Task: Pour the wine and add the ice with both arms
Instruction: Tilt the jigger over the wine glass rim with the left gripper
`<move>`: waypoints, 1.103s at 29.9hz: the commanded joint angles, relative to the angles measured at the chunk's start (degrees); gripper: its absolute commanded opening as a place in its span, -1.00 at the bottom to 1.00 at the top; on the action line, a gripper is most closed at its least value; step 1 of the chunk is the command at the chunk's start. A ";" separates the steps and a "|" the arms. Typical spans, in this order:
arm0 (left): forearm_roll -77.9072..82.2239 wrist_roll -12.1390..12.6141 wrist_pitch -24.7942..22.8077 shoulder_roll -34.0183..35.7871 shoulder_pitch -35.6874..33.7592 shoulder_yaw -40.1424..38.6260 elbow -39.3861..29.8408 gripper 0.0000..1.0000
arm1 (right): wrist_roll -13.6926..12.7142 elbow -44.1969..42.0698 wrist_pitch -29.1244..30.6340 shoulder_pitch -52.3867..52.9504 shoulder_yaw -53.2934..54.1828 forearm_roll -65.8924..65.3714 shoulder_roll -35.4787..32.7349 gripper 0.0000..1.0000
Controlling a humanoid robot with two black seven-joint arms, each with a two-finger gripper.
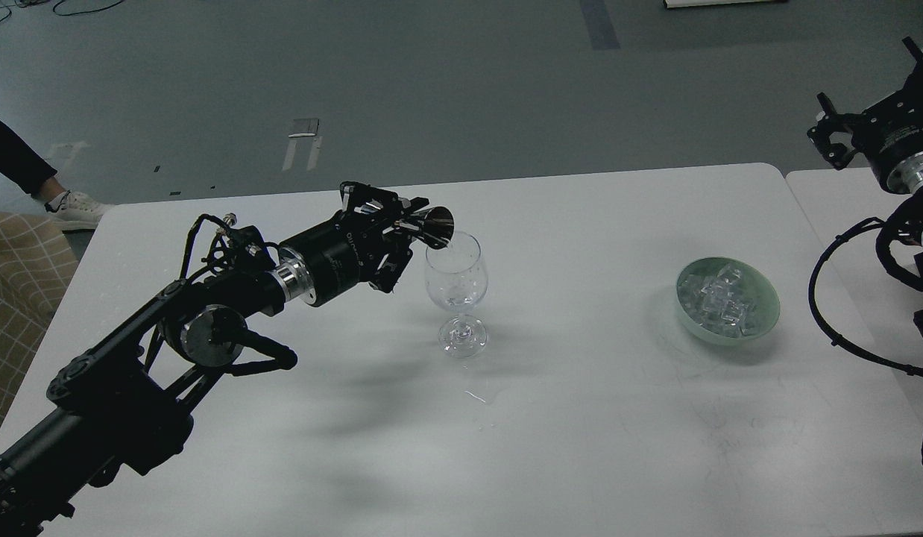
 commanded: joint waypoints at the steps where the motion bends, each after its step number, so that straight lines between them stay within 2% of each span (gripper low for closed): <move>1: 3.19 0.17 -0.23 -0.08 -0.10 -0.07 -0.24 -1.00 | 0.00 -0.55 0.06 -0.02 0.00 0.00 -0.08 1.00; 20: 10.38 1.66 -0.23 0.19 -2.47 -0.07 -2.61 -1.00 | 0.00 -0.64 0.24 0.07 0.09 0.00 -0.34 1.00; 33: 15.58 1.67 -0.67 1.06 -4.23 -0.07 -2.87 -1.00 | 0.00 -0.64 0.24 -0.02 0.09 0.00 -0.34 1.00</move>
